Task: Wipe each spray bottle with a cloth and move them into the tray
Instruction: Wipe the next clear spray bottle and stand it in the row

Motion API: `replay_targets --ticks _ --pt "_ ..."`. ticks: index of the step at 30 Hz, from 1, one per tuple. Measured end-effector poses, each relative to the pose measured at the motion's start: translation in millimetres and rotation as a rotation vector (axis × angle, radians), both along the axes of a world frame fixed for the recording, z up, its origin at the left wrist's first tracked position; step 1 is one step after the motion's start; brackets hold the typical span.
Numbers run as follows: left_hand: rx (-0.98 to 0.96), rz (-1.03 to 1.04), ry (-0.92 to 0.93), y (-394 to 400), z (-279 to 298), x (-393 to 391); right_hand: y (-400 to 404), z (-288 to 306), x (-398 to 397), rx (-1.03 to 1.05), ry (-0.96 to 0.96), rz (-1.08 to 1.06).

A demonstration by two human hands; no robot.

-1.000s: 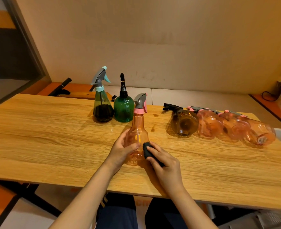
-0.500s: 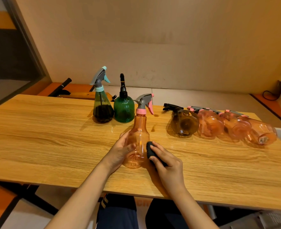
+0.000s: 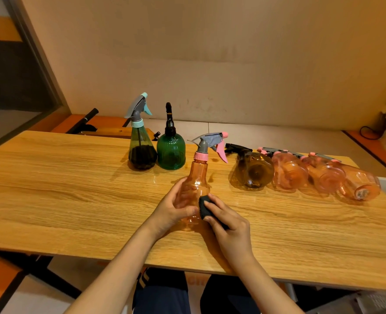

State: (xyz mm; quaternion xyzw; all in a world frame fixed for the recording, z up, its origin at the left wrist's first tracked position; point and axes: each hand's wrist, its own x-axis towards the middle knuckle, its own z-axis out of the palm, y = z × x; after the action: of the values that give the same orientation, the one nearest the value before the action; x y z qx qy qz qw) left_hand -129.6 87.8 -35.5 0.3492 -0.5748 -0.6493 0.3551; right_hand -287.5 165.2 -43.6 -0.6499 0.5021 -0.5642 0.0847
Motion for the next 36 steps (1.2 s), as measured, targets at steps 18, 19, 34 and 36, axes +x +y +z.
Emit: replay_targets --ticks 18,19,34,36 --pt "-0.022 -0.021 0.030 3 3 -1 -33 25 5 -0.027 -0.131 -0.099" --pt "-0.026 -0.017 0.028 3 3 -1 -32 23 4 -0.023 -0.126 -0.100" --pt "0.098 0.160 0.229 0 4 1 -8 -3 4 -0.011 0.058 0.025" --pt "0.131 0.174 0.251 -1 5 3 -7 -4 5 -0.025 0.074 0.044"
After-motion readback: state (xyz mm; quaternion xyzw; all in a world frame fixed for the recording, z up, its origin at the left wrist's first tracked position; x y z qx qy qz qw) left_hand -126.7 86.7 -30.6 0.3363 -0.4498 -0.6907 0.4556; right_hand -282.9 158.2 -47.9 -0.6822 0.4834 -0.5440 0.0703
